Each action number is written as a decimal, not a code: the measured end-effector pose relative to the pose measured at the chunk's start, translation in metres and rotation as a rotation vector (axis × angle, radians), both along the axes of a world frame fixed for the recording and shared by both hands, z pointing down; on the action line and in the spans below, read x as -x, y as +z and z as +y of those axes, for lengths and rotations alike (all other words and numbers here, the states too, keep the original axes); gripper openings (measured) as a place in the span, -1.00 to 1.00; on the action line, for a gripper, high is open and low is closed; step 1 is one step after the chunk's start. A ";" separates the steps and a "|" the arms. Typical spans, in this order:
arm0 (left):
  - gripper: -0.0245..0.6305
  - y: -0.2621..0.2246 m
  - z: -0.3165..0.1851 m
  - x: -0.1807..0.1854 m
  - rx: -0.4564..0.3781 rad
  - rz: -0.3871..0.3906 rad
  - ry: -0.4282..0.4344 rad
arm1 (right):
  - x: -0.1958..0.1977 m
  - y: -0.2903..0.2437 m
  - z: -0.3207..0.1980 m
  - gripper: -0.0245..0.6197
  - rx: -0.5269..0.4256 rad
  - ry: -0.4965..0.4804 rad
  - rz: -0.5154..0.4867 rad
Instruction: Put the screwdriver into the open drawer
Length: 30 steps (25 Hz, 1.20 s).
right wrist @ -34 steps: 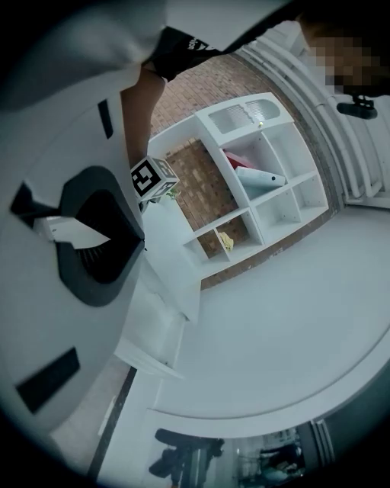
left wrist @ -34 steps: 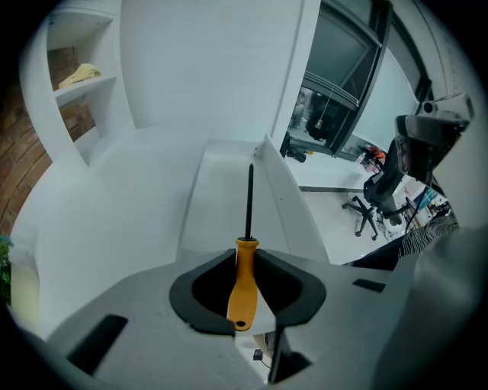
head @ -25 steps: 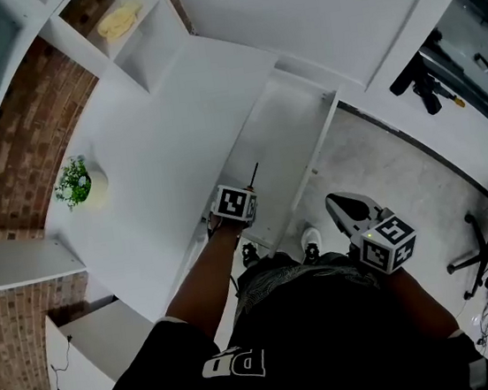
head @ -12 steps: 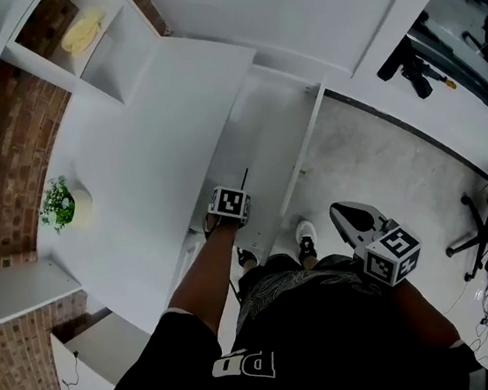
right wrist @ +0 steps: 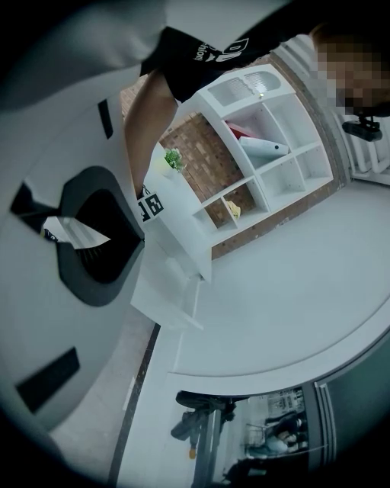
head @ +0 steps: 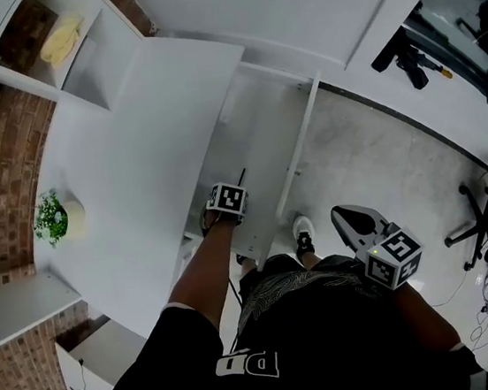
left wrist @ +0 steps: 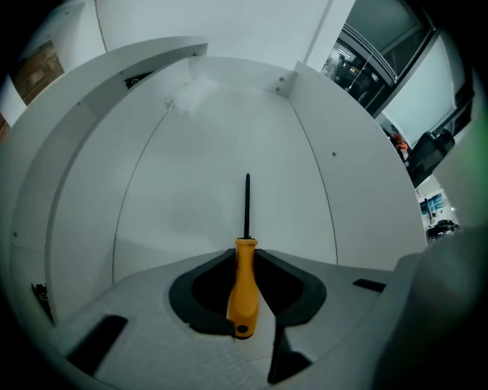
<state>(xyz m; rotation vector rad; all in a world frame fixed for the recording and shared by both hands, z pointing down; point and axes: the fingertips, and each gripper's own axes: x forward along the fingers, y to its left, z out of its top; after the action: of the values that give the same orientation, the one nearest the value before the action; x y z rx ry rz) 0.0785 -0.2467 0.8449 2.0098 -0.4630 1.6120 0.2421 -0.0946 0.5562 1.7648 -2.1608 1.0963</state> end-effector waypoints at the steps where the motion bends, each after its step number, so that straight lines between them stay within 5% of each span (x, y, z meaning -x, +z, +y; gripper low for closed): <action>1: -0.65 0.001 0.000 0.000 0.001 0.000 0.000 | -0.002 0.000 0.000 -0.91 0.001 0.002 0.000; 10: -0.55 -0.010 -0.002 -0.004 -0.034 0.030 -0.002 | -0.005 -0.002 0.000 -0.91 -0.013 -0.028 0.001; 15: -0.54 -0.055 -0.015 -0.002 -0.155 0.094 -0.048 | 0.004 -0.009 -0.003 -0.91 -0.047 -0.088 -0.012; 19: -0.55 -0.088 -0.001 0.013 -0.157 0.116 -0.118 | 0.014 -0.021 -0.009 -0.91 -0.095 -0.152 -0.027; 30: -0.82 -0.226 0.044 0.036 -0.337 0.416 -0.292 | 0.060 -0.047 -0.023 -0.91 -0.179 -0.355 -0.046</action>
<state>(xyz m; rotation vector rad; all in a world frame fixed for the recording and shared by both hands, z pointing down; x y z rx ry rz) 0.0426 -0.2025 0.6188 2.3140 -0.8611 0.9556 0.1823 -0.1175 0.5093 1.3480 -2.5399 0.8880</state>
